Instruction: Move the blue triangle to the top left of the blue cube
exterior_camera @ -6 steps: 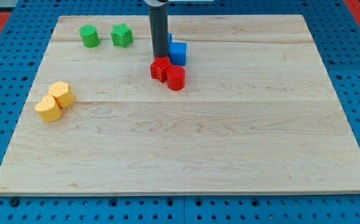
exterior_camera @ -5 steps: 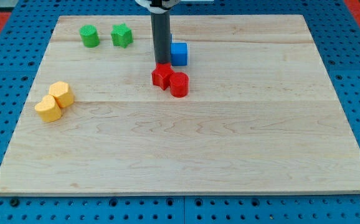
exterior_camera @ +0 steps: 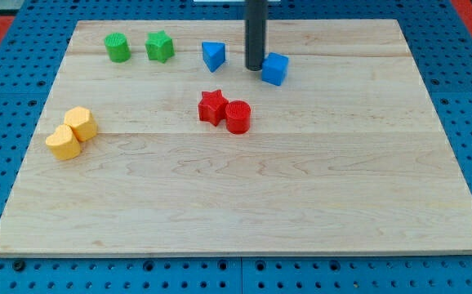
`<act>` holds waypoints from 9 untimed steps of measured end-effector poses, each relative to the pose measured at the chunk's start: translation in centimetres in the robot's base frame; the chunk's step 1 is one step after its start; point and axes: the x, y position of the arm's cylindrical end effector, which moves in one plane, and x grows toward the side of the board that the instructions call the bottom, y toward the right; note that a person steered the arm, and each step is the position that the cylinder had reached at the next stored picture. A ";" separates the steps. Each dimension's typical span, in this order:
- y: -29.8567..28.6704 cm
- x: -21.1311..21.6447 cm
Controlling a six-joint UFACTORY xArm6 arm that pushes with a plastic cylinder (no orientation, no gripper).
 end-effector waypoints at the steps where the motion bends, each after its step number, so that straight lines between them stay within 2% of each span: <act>1: -4.4 2.5; 2: -9.7 4.2; 3: -14.1 1.1; 4: -12.8 -1.9; 6: -3.3 -3.1; 7: -0.8 -1.8; 8: -1.6 -0.9; 9: -6.1 0.4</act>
